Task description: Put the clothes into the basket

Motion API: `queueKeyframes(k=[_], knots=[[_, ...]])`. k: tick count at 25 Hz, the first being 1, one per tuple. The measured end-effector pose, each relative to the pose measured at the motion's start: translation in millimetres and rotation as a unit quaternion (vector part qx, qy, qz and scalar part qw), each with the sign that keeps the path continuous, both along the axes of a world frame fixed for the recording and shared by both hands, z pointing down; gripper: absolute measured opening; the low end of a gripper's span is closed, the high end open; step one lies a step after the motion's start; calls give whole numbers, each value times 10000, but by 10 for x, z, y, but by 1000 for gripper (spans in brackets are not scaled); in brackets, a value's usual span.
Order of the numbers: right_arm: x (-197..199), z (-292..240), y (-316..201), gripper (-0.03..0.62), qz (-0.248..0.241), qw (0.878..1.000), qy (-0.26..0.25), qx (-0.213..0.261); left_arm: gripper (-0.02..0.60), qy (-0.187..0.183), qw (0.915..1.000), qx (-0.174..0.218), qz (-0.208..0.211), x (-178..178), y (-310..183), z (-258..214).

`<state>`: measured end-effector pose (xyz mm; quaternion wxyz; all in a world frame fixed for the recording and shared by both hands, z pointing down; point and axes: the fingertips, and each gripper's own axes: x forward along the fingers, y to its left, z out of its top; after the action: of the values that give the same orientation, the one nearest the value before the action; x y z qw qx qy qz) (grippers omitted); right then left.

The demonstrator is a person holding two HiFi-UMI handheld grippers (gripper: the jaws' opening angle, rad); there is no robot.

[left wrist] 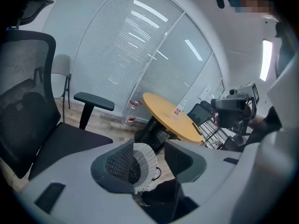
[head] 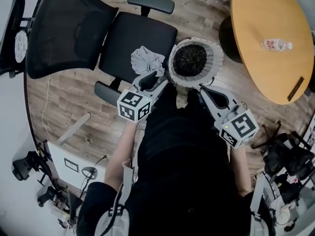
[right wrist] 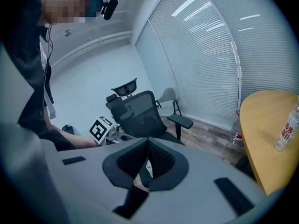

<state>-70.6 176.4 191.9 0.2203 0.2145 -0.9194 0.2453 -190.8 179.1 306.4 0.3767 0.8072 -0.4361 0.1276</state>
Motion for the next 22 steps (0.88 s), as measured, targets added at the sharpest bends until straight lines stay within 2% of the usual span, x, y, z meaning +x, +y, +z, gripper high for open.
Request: queueKeyframes(k=[6,12,18,22], knots=[[-146,93,-8,17,13,9998,167,-145,249,-399,9990,-160,151,-225,-71,318],[-207,210,-39,17,48,9989,334,-337,302,-952,9925,-533,550,-383,-47,855],[-262,340,-42,17,112,9972,496,-551,385,-1895,9737,-763,1008,-539,-23,1558],[-253,420,-43,17,225,9955,590,-713,417,-2150,9636,-963,1268,-565,-17,1960]])
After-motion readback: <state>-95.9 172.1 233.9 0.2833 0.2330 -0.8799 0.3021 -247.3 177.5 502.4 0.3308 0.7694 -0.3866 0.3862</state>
